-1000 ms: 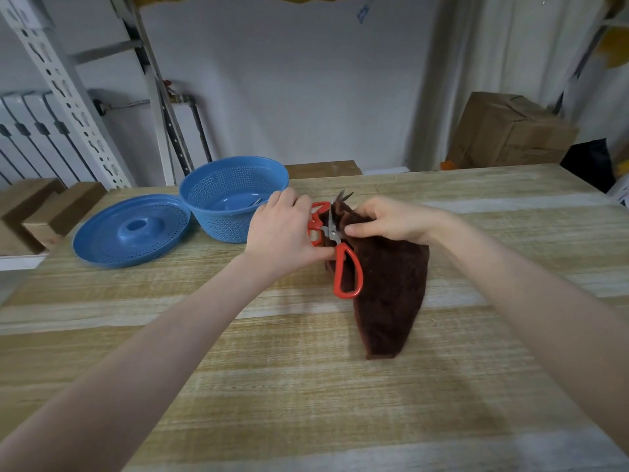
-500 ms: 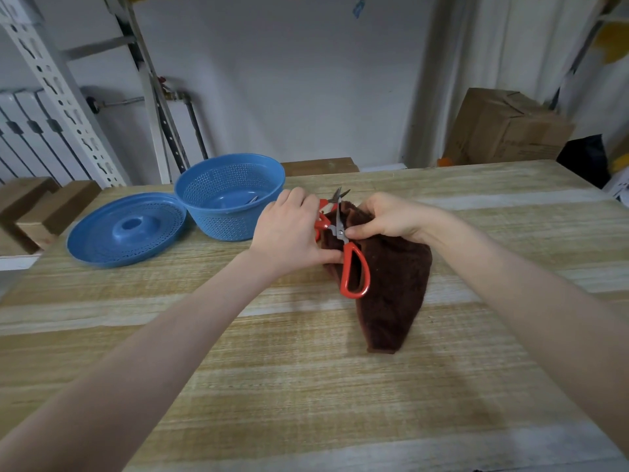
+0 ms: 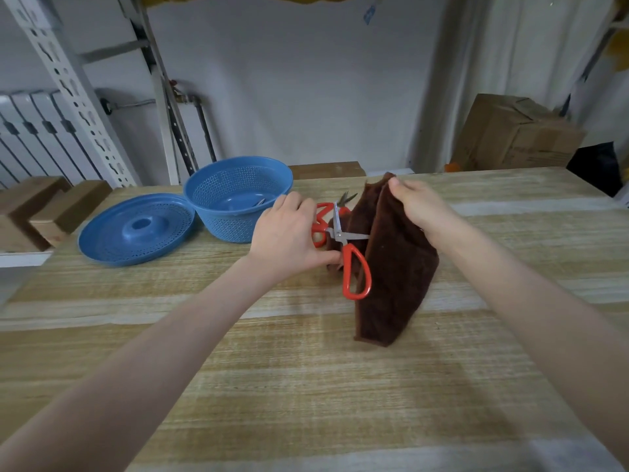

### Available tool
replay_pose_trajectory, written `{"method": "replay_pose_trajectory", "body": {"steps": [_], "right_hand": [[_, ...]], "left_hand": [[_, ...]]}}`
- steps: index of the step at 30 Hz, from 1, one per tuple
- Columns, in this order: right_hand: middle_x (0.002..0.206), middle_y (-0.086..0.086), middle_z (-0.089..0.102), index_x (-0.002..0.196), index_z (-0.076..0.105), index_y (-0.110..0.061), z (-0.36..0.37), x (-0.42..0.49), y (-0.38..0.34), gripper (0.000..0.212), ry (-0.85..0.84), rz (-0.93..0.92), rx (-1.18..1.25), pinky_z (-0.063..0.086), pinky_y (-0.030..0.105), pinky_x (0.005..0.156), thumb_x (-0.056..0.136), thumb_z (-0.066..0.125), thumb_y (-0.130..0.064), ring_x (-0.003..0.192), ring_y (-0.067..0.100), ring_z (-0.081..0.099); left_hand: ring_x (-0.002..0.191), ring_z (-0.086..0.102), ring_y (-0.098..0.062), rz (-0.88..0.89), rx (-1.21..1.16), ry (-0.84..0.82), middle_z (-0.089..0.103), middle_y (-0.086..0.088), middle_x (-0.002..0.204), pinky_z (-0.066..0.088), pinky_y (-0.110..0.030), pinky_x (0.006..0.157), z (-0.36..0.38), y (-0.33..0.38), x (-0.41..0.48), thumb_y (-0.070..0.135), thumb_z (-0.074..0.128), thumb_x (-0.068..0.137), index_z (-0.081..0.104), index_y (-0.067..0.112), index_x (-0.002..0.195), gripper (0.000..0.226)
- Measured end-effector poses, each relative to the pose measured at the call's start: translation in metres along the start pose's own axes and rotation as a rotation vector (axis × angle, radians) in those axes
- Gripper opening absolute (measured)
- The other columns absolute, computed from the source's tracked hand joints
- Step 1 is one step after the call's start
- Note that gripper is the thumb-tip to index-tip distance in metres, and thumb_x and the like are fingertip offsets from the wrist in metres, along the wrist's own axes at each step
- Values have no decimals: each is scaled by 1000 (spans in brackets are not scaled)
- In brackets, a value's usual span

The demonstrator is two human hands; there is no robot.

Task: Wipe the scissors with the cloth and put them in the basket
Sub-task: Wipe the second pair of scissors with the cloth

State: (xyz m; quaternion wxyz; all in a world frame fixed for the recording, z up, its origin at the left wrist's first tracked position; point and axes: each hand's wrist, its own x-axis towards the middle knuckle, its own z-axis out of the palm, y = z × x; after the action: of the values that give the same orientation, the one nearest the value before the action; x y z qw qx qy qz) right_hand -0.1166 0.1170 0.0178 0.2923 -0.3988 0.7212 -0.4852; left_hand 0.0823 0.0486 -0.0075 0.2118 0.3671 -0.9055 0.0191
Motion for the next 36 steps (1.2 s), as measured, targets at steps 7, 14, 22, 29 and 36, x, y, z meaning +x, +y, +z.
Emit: {"method": "replay_pose_trajectory", "body": {"steps": [7, 14, 22, 29, 36], "right_hand": [[84, -6, 60, 83, 56, -20, 23, -33, -8, 35, -132, -423, -401, 42, 30, 74, 105, 32, -34, 79, 7, 55], [81, -17, 57, 80, 50, -31, 16, -29, -14, 22, -394, -395, -612, 41, 10, 64, 100, 51, -23, 74, -5, 59], [41, -30, 50, 64, 48, -26, 13, -24, -10, 34, -394, -312, -443, 36, 5, 52, 95, 61, -16, 46, -15, 49], [62, 5, 46, 81, 59, 0, 26, -19, 1, 37, -301, -253, -517, 33, 26, 52, 95, 59, -34, 52, 15, 42], [85, 0, 68, 85, 62, -15, 17, -22, -7, 13, -403, -260, -453, 49, 26, 76, 95, 60, -22, 80, 15, 63]], "left_hand": [[102, 48, -24, -41, 28, 11, 52, -5, 105, 41, -36, 83, 2, 8, 1, 79, 66, 55, 52, 10, 100, 83], [99, 48, -24, -14, 51, 45, 51, -4, 103, 40, -34, 81, -1, 9, 1, 80, 66, 54, 52, 11, 97, 83], [101, 48, -25, -4, 40, 41, 51, -5, 105, 41, -36, 83, 0, 15, 1, 77, 68, 56, 54, 9, 101, 83], [103, 48, -22, -40, 39, -20, 50, -2, 105, 41, -34, 84, 6, 10, -3, 81, 66, 53, 52, 12, 103, 86], [102, 48, -24, -46, 42, 14, 52, -4, 104, 40, -35, 84, 1, 9, 1, 82, 63, 54, 53, 11, 100, 85]]}}
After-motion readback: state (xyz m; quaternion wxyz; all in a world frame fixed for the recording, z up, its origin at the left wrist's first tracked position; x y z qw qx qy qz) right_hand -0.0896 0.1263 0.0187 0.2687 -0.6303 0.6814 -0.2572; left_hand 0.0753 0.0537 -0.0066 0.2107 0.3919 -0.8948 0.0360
